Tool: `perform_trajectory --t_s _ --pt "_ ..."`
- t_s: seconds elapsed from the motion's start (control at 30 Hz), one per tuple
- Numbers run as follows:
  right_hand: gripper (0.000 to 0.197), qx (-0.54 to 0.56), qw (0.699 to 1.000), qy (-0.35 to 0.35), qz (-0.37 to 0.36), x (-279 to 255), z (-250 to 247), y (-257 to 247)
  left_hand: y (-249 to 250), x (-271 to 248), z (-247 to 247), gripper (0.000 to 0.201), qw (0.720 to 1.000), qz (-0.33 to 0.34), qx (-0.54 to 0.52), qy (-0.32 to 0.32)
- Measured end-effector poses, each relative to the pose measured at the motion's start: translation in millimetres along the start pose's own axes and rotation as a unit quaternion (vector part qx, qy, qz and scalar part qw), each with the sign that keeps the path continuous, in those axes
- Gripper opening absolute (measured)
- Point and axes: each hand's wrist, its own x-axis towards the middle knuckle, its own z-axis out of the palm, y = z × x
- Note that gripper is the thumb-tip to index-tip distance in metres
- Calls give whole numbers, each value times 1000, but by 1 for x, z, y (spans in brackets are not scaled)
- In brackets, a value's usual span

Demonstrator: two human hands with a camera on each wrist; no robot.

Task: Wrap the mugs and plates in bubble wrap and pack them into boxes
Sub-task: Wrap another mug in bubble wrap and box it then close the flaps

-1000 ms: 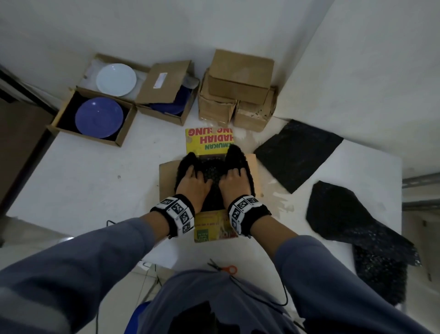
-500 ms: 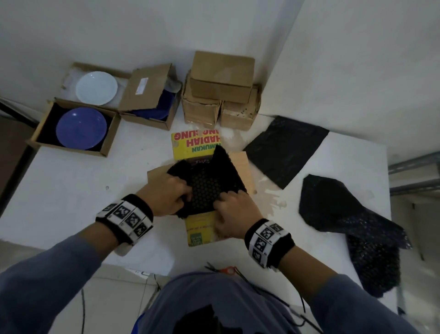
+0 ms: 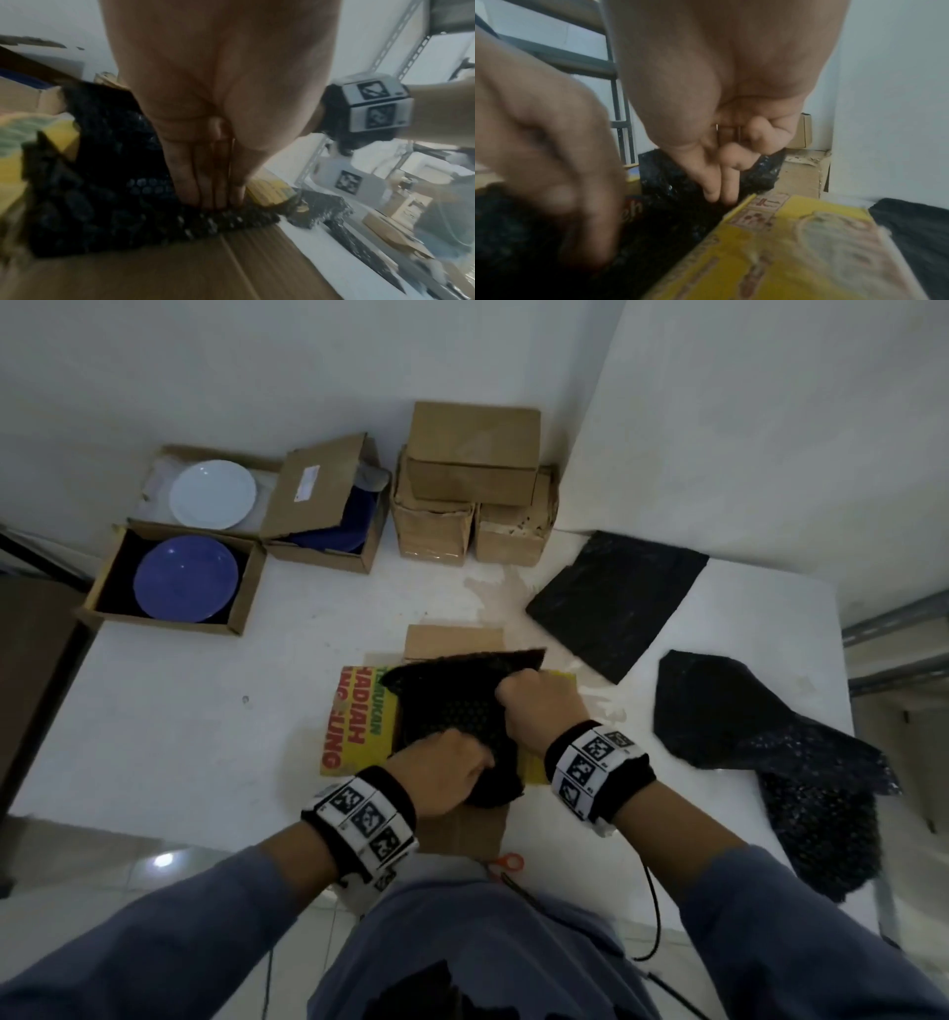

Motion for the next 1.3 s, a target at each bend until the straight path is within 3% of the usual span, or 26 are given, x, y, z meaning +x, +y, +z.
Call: perform_trajectory --t_s 0.13,0.3,0.4,0.5,0.63,0.73,0.9,1.1,1.23,1.3 --pt "18 167 985 36 30 -6 11 -13 -12 19 -18 36 990 -31 78 114" --pt "24 220 969 -40 104 4 27 -24 -18 47 -7 78 970 -95 222 27" --pt "38 219 965 -63 130 11 33 -25 -16 58 2 76 957 -103 270 7" --pt "37 216 964 -72 138 16 32 -27 -12 62 6 73 946 -121 300 -21" --pt "15 214 971 -11 109 9 32 -26 -11 68 10 74 917 -124 378 -16" --pt "16 240 963 43 114 -5 44 -18 -13 70 13 77 902 -106 418 -8" --pt "25 247 960 63 117 -19 55 -12 -18 75 11 79 930 -108 352 7" --pt "18 196 978 -31 67 -15 47 -16 -25 68 5 71 958 -83 275 0" --pt "19 137 985 -105 19 -23 41 -18 -28 54 -2 51 979 -39 196 35" --pt "16 120 986 -114 16 -27 41 -20 -33 45 -5 58 979 -16 193 68"
